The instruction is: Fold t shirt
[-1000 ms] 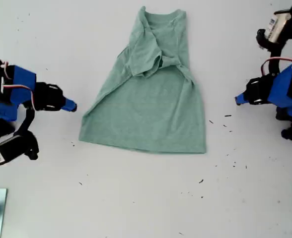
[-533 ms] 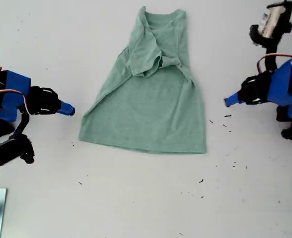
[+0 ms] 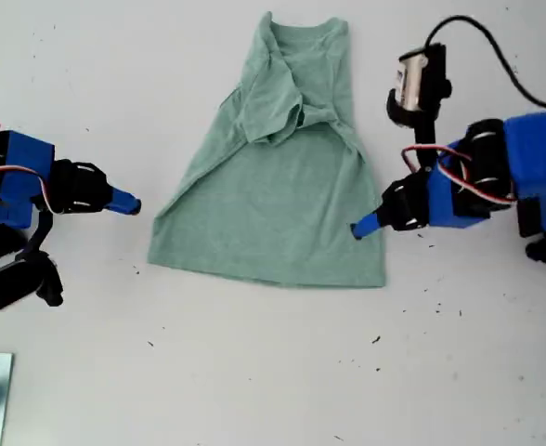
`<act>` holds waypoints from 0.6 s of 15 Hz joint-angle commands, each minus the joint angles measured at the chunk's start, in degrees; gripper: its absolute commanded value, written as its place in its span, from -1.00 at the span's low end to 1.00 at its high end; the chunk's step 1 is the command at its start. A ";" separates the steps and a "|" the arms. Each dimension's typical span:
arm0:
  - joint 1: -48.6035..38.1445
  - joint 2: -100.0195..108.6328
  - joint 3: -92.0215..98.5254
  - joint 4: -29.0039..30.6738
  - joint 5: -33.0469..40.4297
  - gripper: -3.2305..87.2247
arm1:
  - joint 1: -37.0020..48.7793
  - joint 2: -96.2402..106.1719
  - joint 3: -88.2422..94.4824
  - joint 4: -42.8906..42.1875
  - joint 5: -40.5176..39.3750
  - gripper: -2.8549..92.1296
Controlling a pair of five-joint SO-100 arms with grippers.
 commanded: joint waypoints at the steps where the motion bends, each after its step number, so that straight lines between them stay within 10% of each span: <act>1: 0.62 0.53 -0.97 0.44 -0.35 -0.94 | -0.70 -4.04 3.16 -6.77 2.29 -0.36; 4: 1.41 0.44 -0.88 0.44 -0.79 -0.94 | -1.49 -15.21 1.67 -10.72 3.69 -0.90; 9: 2.72 0.44 -0.88 0.62 -1.67 -0.94 | -5.80 -16.87 -6.42 0.26 2.55 -0.96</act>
